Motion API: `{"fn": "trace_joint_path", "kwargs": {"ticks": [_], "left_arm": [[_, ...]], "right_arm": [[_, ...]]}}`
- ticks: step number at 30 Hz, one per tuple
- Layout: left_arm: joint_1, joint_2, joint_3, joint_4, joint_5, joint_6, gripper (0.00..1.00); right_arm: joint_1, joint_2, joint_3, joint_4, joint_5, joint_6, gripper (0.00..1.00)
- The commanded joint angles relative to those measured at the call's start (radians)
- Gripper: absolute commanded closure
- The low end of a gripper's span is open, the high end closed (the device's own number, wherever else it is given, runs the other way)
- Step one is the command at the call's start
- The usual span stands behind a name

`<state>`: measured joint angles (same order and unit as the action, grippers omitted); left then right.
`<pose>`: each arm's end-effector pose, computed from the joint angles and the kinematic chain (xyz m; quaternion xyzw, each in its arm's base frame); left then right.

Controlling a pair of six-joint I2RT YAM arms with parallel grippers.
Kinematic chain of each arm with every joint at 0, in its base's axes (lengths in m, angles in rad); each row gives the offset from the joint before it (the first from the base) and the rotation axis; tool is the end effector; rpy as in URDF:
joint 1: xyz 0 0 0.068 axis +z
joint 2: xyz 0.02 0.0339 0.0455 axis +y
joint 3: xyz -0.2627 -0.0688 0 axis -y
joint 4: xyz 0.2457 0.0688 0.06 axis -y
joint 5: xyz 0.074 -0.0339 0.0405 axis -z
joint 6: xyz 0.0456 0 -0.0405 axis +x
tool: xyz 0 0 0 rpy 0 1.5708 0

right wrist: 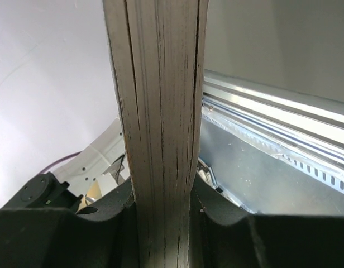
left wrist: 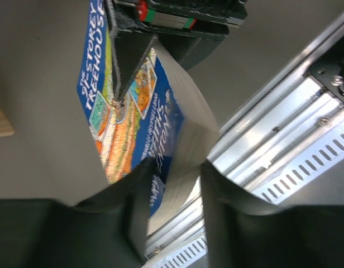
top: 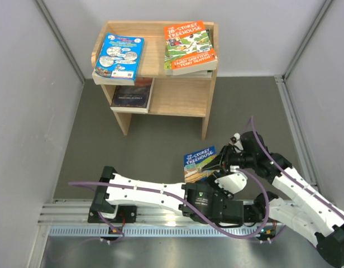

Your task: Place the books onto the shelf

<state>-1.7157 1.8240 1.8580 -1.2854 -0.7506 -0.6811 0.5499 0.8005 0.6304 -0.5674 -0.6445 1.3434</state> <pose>-0.0216 -0.3637 0.3342 0.4036 0.8272 -0.0061 0.3909 0.1316 0.1128 0.2453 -0.2170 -0.8495 -0.4807 0.0107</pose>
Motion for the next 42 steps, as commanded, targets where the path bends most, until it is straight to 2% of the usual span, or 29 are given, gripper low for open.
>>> {"fn": "trace_joint_path", "kwargs": {"ticks": [1, 3, 5, 10, 11, 12, 14, 18, 19, 21, 22, 24, 25, 28, 34, 38, 41, 42], "left_arm": [[0.004, 0.070, 0.072, -0.188, -0.116, -0.138, 0.63], [0.008, 0.089, 0.079, -0.222, -0.124, -0.132, 0.69], [0.013, 0.092, 0.067, -0.223, -0.125, -0.132, 0.71], [0.034, 0.074, 0.050, -0.221, -0.136, -0.138, 0.73], [0.037, 0.067, 0.049, -0.221, -0.141, -0.140, 0.75], [0.044, 0.064, 0.049, -0.221, -0.147, -0.140, 0.88], [0.047, 0.052, 0.061, -0.221, -0.159, -0.141, 1.00], [0.047, 0.009, 0.093, -0.180, -0.184, -0.133, 1.00], [0.047, -0.021, 0.089, -0.158, -0.179, -0.124, 1.00], [0.047, -0.051, 0.086, -0.109, -0.170, -0.104, 1.00], [0.047, -0.077, 0.083, -0.100, -0.161, -0.101, 1.00], [0.045, -0.104, 0.083, -0.095, -0.151, -0.110, 1.00], [0.044, -0.112, 0.076, -0.097, -0.145, -0.109, 1.00], [0.044, -0.134, 0.061, -0.127, -0.136, -0.144, 1.00], [0.033, -0.157, 0.041, -0.219, -0.151, -0.227, 1.00], [0.027, -0.195, 0.052, -0.223, -0.147, -0.173, 1.00], [0.027, -0.258, 0.053, -0.223, -0.145, -0.121, 1.00], [0.027, -0.271, 0.056, -0.223, -0.150, -0.104, 1.00]], "right_arm": [[0.018, -0.043, 0.083, 0.103, -0.113, 0.053, 1.00], [0.019, -0.052, 0.083, 0.103, -0.121, 0.056, 1.00], [0.024, -0.060, 0.084, 0.100, -0.126, 0.059, 1.00], [0.033, -0.083, 0.086, 0.113, -0.136, 0.085, 1.00], [0.035, -0.086, 0.084, 0.118, -0.138, 0.094, 1.00], [0.036, -0.093, 0.086, 0.127, -0.139, 0.102, 1.00], [0.038, -0.092, 0.094, 0.141, -0.147, 0.112, 1.00], [0.039, -0.086, 0.098, 0.167, -0.156, 0.115, 1.00], [0.038, -0.086, 0.094, 0.170, -0.155, 0.117, 0.93], [0.039, -0.087, 0.088, 0.176, -0.150, 0.117, 0.88], [0.038, -0.090, 0.078, 0.175, -0.141, 0.115, 0.75], [0.038, -0.096, 0.065, 0.176, -0.135, 0.118, 0.61], [0.038, -0.098, 0.060, 0.176, -0.127, 0.117, 0.42], [0.038, -0.109, 0.051, 0.178, -0.115, 0.117, 0.20], [0.030, -0.118, 0.058, 0.169, -0.106, 0.105, 0.08], [-0.016, -0.129, 0.087, 0.123, -0.121, 0.063, 0.00], [-0.098, -0.126, 0.153, -0.041, -0.135, -0.064, 0.00], [-0.125, -0.120, 0.214, -0.124, -0.121, -0.181, 0.00]]}}
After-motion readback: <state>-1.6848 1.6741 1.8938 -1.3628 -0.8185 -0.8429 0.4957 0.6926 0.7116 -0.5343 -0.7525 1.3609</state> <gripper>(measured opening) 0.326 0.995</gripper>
